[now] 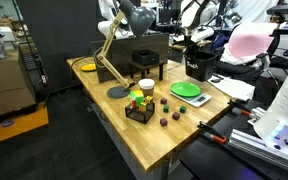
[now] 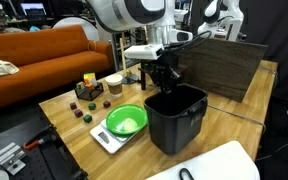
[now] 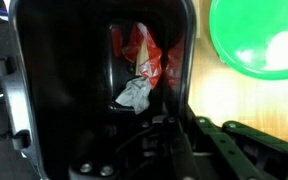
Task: Move the black waste bin forward
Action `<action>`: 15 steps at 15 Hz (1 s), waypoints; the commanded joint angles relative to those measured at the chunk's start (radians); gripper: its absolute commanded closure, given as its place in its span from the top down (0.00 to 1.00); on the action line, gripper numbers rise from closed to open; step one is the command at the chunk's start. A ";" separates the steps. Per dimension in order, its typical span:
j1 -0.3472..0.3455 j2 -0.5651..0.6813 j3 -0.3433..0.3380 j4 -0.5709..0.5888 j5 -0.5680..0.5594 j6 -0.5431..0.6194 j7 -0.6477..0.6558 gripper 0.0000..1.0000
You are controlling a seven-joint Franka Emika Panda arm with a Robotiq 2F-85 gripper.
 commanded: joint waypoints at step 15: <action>0.000 0.004 0.008 -0.038 0.107 -0.034 -0.009 0.46</action>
